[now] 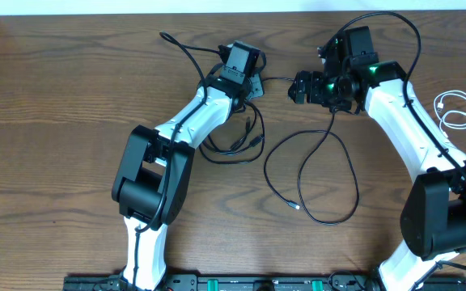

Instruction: Untangle cables

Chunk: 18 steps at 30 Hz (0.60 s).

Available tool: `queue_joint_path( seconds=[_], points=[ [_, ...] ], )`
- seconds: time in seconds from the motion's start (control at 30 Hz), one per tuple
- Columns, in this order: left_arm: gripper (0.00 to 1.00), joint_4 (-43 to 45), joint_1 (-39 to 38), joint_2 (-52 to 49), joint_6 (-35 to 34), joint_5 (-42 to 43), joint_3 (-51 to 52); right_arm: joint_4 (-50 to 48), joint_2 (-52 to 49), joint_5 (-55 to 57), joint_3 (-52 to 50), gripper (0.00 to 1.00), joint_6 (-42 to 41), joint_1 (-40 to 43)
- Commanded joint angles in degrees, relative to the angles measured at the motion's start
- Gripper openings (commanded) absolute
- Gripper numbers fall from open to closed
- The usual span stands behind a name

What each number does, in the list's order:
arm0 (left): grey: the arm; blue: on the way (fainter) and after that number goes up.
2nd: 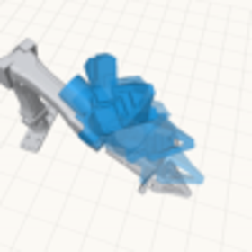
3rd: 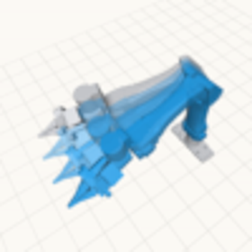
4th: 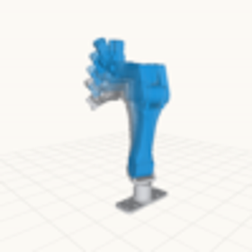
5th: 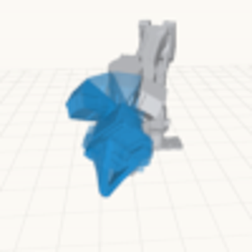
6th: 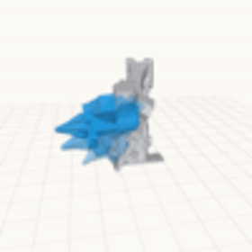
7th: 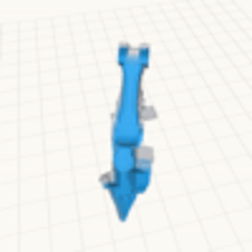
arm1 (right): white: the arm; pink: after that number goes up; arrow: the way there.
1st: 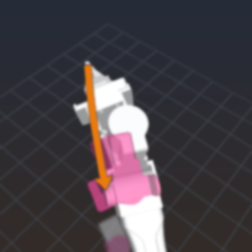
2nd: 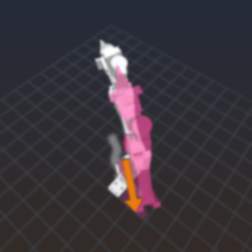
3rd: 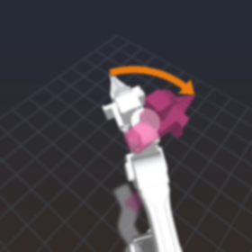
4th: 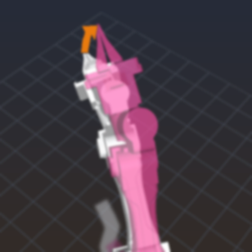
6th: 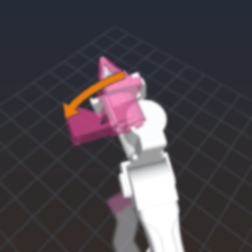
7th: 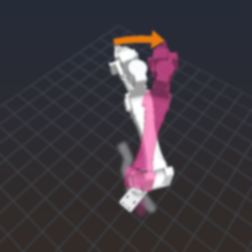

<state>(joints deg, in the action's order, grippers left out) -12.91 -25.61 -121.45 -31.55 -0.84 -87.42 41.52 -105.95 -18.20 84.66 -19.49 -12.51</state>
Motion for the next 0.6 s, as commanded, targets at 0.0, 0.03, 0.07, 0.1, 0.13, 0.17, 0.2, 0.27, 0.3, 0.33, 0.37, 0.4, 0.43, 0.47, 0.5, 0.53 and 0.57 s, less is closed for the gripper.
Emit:
queue_joint_path(
  seconds=[0.0, 0.03, 0.07, 0.1, 0.13, 0.17, 0.2, 0.27, 0.3, 0.33, 0.37, 0.4, 0.43, 0.47, 0.5, 0.53, 0.57],
  points=[
    [0.55, 0.55, 0.02, -2.38, -0.68, -2.01, -0.17, 0.11, 0.13, 0.09, -0.15, 0.94, 1.36, -0.24],
    [0.55, 0.81, 0.02, -3.08, -0.7, -2.01, -0.17, 0.11, 0.13, 0.09, -0.15, 0.94, 1.36, -0.33],
    [0.53, 0.98, 0.02, -3.78, -0.7, -2.01, -0.17, 0.11, 0.13, 0.07, -0.15, 0.94, 1.36, -0.35],
    [0.48, 1.29, 0.02, -4.2, -0.7, -1.99, -0.17, 0.13, 0.13, 0.09, -0.15, 0.94, 1.36, -0.35],
    [0.4, 1.51, 0.02, -4.63, -0.68, -2.01, -0.17, 0.13, 0.13, 0.09, -0.15, 0.94, 1.36, -0.33],
    [0.29, 1.66, 0.02, -4.81, -0.68, -2.01, -0.17, 0.15, 0.13, 0.09, -0.15, 0.95, 1.38, -0.33],
    [0.19, 1.7, 0.02, -4.81, -0.66, -2.01, -0.17, 0.15, 0.13, 0.11, -0.15, 0.95, 1.4, -0.33],
    [0.07, 1.9, 0.02, -4.57, -0.66, -1.97, -0.2, 0.09, 0.13, 0.13, -0.15, 0.95, 2.08, -0.33],
    [0.07, 1.88, 0.02, -4.35, -0.59, -1.86, -0.2, 0.07, 0.13, 0.33, -0.15, 0.95, 2.45, -0.33],
    [0.07, 1.9, 0.02, -3.98, -0.09, -1.38, -0.2, 0.07, 0.13, 1.03, -0.15, 0.95, 2.43, -0.33],
    [0.08, 1.84, 0.02, -3.52, 0.28, -0.83, -0.2, 0.07, 0.13, 1.7, -0.15, 0.94, 2.4, -0.28],
    [0.07, 1.55, 0.02, -2.95, 0.92, 0.13, -0.2, 0.02, 0.13, 2.1, -0.15, 0.94, 2.43, -0.2],
    [0.07, 1.11, 0.02, -1.95, 1.7, 1.64, -0.2, -0.04, 0.13, 2.21, -0.15, 0.95, 2.43, -0.02],
    [0.07, 0.52, 0.02, -0.98, 2.16, 2.93, -0.2, -0.09, 0.13, 2.19, -0.15, 0.95, 2.43, 0.13],
    [0.07, 0.02, 0.02, -0.13, 2.19, 3.93, -0.22, -0.13, 0.13, 2.19, -0.15, 0.95, 2.4, 0.26],
    [0.07, -0.61, 0.02, 1.01, 2.23, 5.42, -0.22, -0.15, 0.13, 2.19, -0.15, 0.95, 2.43, 0.48],
    [0.07, -1.2, 0.02, 2.19, 2.62, 7.06, -0.2, -0.17, 0.13, 2.19, -0.15, 0.95, 2.4, 0.7]
  ],
)
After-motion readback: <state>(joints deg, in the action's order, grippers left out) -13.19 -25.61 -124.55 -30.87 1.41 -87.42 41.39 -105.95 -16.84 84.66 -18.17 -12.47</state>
